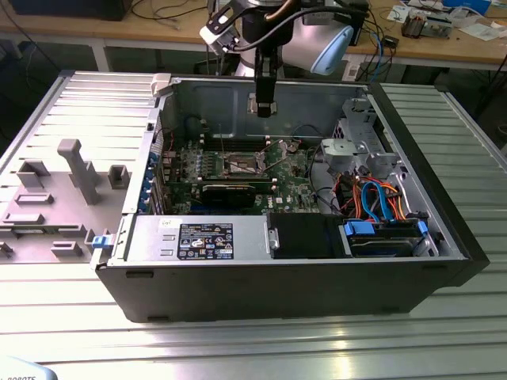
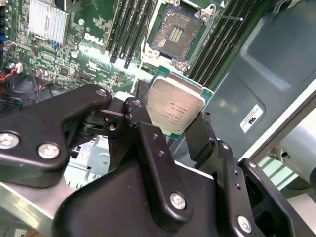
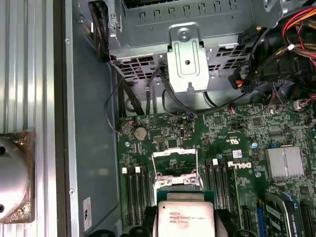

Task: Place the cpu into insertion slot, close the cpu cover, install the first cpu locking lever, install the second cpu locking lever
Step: 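Place the cpu into insertion slot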

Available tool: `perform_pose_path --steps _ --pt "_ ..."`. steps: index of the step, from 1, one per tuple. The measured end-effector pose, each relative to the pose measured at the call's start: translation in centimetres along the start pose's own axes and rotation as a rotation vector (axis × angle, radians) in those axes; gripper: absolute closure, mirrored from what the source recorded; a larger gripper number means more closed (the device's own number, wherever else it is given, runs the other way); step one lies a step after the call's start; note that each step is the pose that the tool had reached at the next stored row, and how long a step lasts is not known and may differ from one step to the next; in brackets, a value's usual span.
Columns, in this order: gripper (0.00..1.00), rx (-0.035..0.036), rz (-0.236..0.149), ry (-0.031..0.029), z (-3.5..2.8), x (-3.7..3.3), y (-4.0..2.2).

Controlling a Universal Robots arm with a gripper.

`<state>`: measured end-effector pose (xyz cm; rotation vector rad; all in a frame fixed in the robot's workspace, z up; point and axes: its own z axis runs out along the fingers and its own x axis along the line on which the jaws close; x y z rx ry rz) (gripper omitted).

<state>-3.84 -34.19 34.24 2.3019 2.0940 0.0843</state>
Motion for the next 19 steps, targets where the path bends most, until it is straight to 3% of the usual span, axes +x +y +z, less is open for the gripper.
perform_pose_path --steps 4,5,7,13,19 --pt "0.46 0.0005 -0.076 0.0048 0.62 0.0 -0.13" --pt "0.46 -0.0038 -0.076 0.0049 0.84 -0.05 -0.81" --pt "0.46 -0.0086 -0.076 0.0054 1.12 -0.1 -1.5" --pt "0.46 -0.015 -0.077 0.0057 1.33 -0.09 -1.6" --pt "0.46 -0.017 -0.077 0.0058 1.33 -0.09 -1.6"
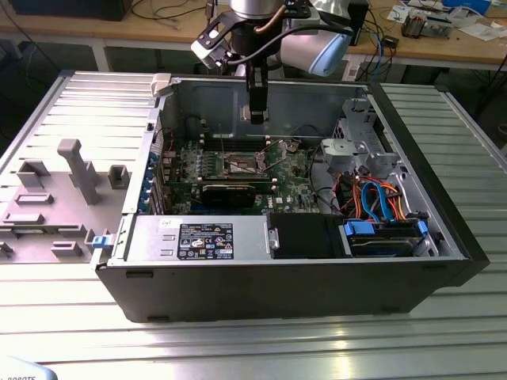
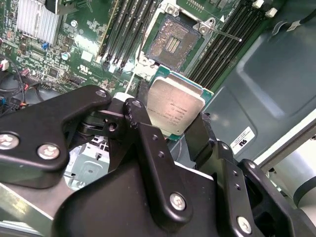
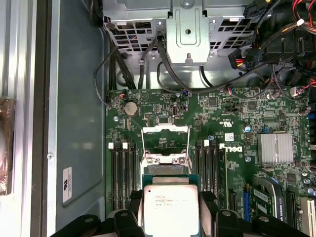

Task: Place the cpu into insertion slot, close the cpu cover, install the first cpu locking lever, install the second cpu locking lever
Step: 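Place the cpu into insertion slot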

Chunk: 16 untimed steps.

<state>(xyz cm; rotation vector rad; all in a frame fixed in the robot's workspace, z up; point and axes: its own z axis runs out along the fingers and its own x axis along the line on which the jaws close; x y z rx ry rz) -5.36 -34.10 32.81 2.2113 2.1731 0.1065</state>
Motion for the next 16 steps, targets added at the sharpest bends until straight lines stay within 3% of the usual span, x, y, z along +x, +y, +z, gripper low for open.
perform_pose_path --steps 9,16 --pt "0.46 -0.0006 0.0 -0.0001 0.01 0.0 0.0" --pt "0.46 -0.0008 0.0 0.0 0.56 -0.01 -0.07"
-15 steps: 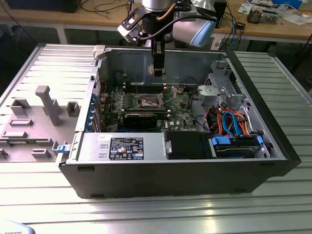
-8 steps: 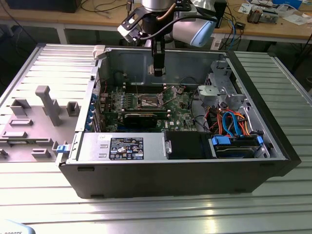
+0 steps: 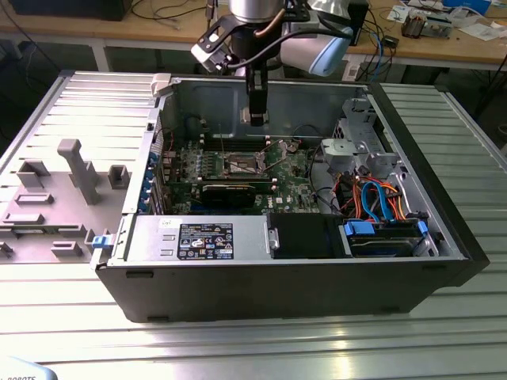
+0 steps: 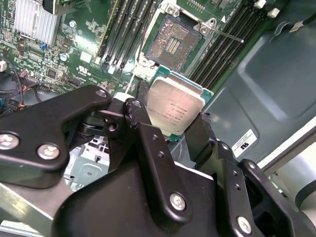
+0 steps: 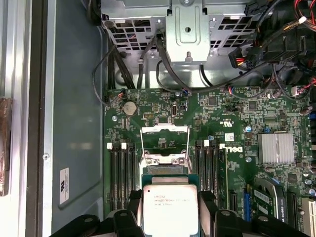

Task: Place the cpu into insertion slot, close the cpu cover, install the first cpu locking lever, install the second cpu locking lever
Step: 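Place the cpu into insertion slot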

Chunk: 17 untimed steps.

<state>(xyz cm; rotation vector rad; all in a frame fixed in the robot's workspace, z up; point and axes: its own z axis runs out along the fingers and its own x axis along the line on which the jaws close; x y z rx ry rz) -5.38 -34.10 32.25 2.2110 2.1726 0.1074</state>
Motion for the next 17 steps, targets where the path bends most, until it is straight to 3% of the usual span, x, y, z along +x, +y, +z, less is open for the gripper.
perform_pose_path --steps 4,7,17 --pt "0.46 -0.0023 -0.004 0.0005 0.92 -0.02 -0.25" --pt "0.46 -0.0017 -0.04 0.0031 1.46 -0.03 -0.31" --pt "0.46 -0.0014 -0.053 0.0042 1.53 -0.03 -0.31"
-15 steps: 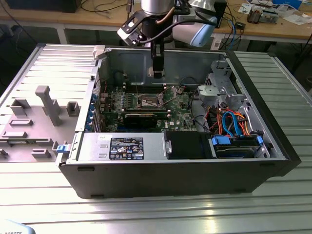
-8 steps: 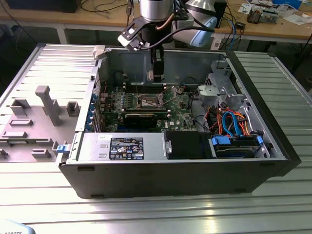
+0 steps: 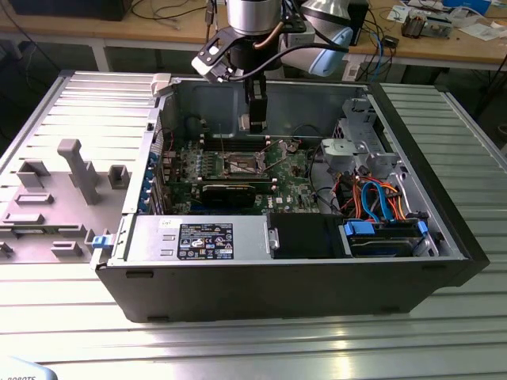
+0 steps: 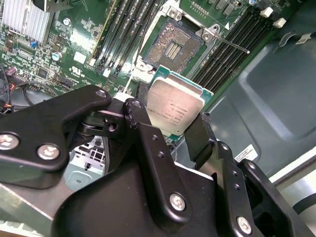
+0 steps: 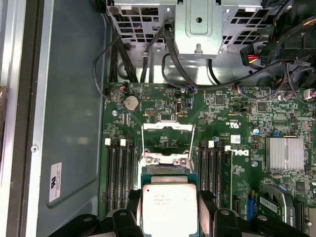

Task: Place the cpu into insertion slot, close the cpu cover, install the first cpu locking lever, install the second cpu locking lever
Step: 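Place the cpu into insertion slot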

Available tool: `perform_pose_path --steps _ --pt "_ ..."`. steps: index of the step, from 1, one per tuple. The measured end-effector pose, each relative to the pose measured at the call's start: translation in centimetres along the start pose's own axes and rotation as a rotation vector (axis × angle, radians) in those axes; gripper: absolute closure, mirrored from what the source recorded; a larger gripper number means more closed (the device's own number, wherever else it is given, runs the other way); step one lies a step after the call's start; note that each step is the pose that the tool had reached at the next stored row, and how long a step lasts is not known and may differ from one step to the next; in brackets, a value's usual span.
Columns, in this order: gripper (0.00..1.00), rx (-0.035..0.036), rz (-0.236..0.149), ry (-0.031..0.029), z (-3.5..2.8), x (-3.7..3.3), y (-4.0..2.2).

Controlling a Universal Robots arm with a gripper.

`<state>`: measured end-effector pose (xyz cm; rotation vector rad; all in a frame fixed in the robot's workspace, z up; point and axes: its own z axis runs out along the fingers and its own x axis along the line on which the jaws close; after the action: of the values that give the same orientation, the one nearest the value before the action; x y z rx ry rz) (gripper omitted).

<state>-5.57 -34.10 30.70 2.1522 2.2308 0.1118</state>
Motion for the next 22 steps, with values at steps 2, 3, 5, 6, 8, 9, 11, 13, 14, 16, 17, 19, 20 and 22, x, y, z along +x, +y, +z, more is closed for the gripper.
perform_pose_path --steps 2,3,5,6,8,9,11,13,14,16,17,19,20,22 --pt "0.46 0.0 0.0 0.0 0.0 0.0 0.0" --pt "0.46 0.0 0.0 0.0 0.0 0.0 0.0" --pt "0.46 0.0 0.0 0.0 0.0 0.0 0.0" --pt "0.46 -0.0001 0.0 0.0001 0.03 0.0 0.0" --pt "0.46 -0.0002 -0.006 0.0006 1.27 -0.02 -0.11" --pt "0.46 -0.0002 -0.006 0.0002 1.37 -0.02 -0.11" --pt "0.46 -0.0008 -0.006 0.0009 1.45 -0.01 -0.12" --pt "0.46 -0.0006 -0.006 0.0006 1.59 -0.02 -0.14" --pt "0.46 -0.0007 -0.006 0.0005 1.65 -0.02 -0.15" --pt "0.46 -0.0006 -0.006 0.0005 1.78 -0.03 -0.17" --pt "0.46 -0.0007 -0.006 0.0005 1.95 -0.03 -0.21" --pt "0.46 -0.0012 -0.006 0.0006 2.53 -0.04 -0.34" --pt "0.46 -0.0014 -0.006 0.0006 2.71 -0.04 -0.38" --pt "0.46 -0.0015 -0.006 0.0004 3.1 -0.05 -0.47"
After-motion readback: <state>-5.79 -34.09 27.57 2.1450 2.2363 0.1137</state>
